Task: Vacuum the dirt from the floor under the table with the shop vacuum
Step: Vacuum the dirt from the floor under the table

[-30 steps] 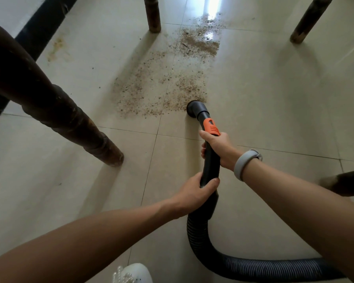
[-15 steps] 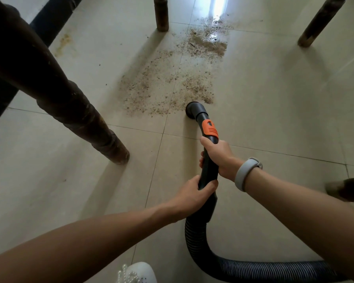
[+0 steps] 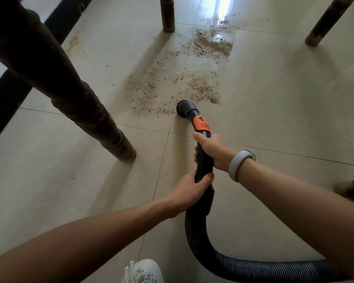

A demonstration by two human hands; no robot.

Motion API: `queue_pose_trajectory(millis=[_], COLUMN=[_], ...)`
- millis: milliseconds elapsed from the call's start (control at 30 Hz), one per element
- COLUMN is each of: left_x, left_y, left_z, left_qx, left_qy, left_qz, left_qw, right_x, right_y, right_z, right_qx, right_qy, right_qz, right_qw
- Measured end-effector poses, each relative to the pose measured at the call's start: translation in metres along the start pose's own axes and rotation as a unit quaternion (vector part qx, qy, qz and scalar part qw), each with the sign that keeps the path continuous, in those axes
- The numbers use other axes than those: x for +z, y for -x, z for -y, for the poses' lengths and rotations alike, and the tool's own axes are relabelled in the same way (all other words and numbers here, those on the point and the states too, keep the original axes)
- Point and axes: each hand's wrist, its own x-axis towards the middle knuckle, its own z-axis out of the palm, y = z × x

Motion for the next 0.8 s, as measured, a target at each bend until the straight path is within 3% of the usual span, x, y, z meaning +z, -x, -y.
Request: queue_pose_trajectory(millis=[800], left_x=[-0.024], left_y=[0.007], left_z=[0.003], left_qx=[-0.031], left_qy=[0.036], left_qz=[-0.024], left_qw=[0.999], right_x=[0.036], right_y=[0.000], right_z=[0.009], right_qx=[0.011], right_qy=[0.029], right_qz=[0.036], right_qw=[0.999])
